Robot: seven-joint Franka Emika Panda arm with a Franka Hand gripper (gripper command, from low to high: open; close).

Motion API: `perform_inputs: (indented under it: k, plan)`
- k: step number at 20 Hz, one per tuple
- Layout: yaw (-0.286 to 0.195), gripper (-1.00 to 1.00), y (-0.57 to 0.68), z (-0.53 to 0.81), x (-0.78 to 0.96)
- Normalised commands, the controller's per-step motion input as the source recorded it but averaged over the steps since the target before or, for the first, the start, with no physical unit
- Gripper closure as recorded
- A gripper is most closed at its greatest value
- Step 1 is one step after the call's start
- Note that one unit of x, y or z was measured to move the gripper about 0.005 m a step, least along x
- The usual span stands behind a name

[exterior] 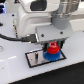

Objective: Insert the blue gear onto the right peg, followed by the red gear

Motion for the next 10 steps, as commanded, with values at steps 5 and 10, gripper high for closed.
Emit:
perform_inputs:
  k: [5, 10]
  plan:
    - [0.000, 1.00, -0.04, -0.34, 0.15]
    - [0.000, 1.00, -0.02, -0.27, 0.14]
